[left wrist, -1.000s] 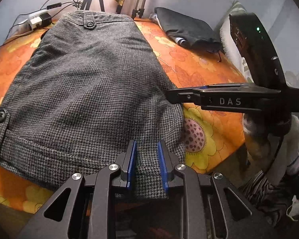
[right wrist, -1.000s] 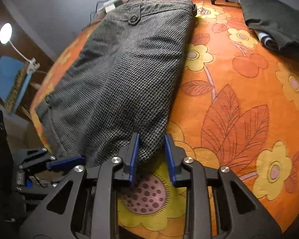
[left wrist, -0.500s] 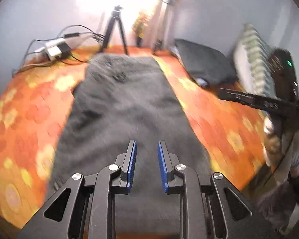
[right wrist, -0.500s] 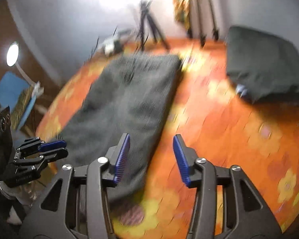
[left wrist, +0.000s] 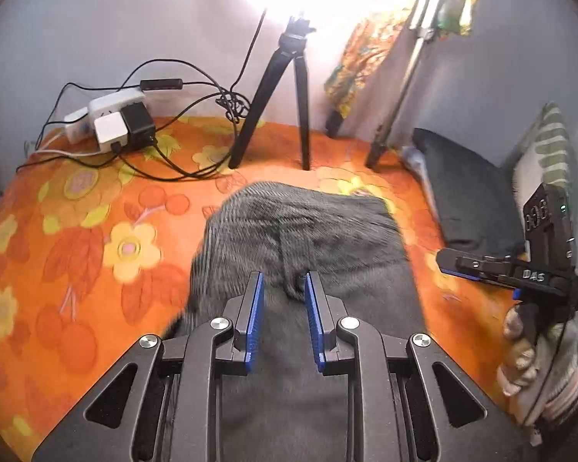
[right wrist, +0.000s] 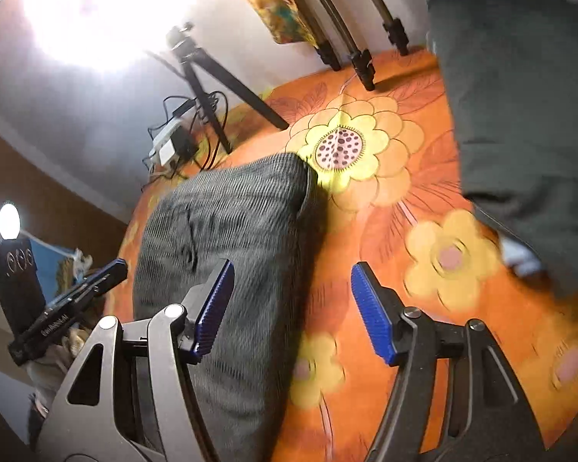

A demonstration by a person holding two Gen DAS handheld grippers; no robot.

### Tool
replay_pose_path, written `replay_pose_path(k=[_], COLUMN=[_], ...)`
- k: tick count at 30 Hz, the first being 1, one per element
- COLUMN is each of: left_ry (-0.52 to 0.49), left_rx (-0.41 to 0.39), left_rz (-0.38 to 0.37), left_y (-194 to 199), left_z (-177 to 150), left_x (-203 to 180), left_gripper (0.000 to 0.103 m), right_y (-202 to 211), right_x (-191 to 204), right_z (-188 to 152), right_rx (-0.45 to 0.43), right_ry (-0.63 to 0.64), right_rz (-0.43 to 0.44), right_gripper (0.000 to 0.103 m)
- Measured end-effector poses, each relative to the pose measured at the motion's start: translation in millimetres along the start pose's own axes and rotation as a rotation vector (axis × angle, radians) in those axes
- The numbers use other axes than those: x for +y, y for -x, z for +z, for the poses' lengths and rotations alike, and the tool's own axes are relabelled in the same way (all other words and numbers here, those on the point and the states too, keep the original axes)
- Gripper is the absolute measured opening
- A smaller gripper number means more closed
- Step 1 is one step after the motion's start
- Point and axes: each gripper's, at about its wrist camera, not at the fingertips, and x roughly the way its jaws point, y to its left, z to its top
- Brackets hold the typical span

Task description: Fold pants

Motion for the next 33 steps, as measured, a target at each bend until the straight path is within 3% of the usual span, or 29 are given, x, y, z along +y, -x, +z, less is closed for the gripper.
replay_pose_path(k=[6, 9, 13, 20, 23, 27, 31, 33], left_ry=[0.07, 0.054, -0.001, -0.032, -0.049, -0.153, -0.177, -0.187], left_rx=[0.027, 0.072, 0.052, -0.024, -0.008, 0.046, 0.131, 0.174], left_rz=[0.032, 0.069, 0.091, 0.046, -0.02, -0.062, -0.095, -0.1], left_y=[-35.6, -56.7, -59.7, -30.8, -18.0, 0.2, -0.3, -9.8], left_z=[5.5, 0.2, -4.9, 3.6, -3.4, -37.5, -67.9, -78.7], left_x=[27.6, 32.3, 27.8, 14.3, -0.7, -31.7, -43.5, -46.7], left_gripper=[0.02, 0.02, 0.02, 0.02, 0.02, 0.02, 0.02, 0.02], right_y=[-39.3, -53.7, -71.1, -88.7, -91.9, -95.8, -98.5, -97.5], right_x=[-5.1, -5.1, -1.7, 4.5, 9.9, 15.9, 18.5, 14.9], right_z=[23.5, 31.7, 36.3, 35.5, 37.4, 37.2, 35.9, 35.8], right_rx=[0.052, 0.07, 0.097, 0.138, 0.132, 0.135, 0.132, 0.13], right_ry=[-0.014, -0.022, -0.009, -0.001, 0.016, 0.055, 0.094, 0.082], right_rz=[0.036, 0.054, 0.054, 0.11, 0.108, 0.102, 0.055, 0.058], right_gripper=[0.066, 0.066, 0.066, 0.066, 0.068, 0.068, 0.038, 0.035])
